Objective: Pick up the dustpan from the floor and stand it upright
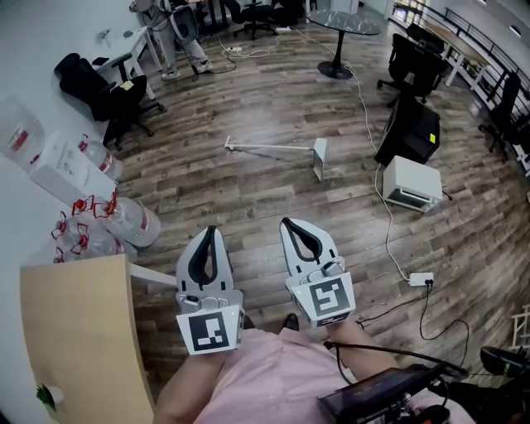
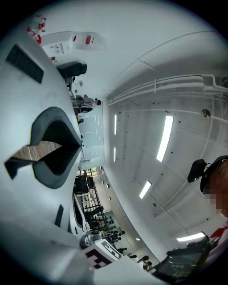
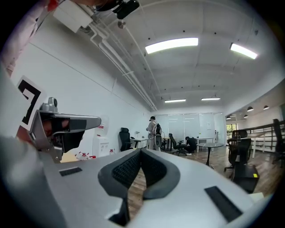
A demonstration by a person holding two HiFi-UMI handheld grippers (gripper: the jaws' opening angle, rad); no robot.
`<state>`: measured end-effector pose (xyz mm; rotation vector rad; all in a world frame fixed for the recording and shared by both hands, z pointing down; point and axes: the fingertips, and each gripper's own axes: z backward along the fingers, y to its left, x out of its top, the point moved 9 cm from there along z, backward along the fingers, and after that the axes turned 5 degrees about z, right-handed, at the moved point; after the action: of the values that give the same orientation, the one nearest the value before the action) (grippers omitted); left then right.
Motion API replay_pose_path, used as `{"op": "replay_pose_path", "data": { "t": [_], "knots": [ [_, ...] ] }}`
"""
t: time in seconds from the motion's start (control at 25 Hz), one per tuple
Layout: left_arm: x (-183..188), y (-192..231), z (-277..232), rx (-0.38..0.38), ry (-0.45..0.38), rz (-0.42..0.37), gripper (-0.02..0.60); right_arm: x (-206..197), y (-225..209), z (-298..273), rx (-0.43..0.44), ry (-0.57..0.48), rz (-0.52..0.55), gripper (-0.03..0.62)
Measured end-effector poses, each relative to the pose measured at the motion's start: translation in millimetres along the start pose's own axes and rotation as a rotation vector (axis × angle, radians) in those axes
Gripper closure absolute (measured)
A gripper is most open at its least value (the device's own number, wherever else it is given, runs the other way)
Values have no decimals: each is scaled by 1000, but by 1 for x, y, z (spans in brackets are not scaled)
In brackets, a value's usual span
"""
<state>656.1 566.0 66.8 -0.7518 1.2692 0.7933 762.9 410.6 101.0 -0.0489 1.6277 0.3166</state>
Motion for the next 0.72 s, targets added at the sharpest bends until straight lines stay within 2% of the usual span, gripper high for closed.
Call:
{"op": "replay_pose_path", "data": {
  "t": [0.12,0.24,0.32,0.36,0.52,0.72],
  "knots": [
    [-3,-11,-3,26,19,39,572,-7,-11,0,18,9,5,592],
    [-8,-12,-10,36,34,42,572,-14,-19,-8,39,29,-15,570],
    [-14,-10,-17,41,49,45,572,-18,-23,-18,66,40,-26,462],
    [-17,-8,-21,44,57,49,572,-20,-24,-24,75,44,-28,439],
    [-31,11,-48,51,70,66,572,-30,-30,-58,78,60,-22,439],
    [-47,55,-108,43,67,75,572,-34,-44,-125,60,75,-7,436]
  ]
}}
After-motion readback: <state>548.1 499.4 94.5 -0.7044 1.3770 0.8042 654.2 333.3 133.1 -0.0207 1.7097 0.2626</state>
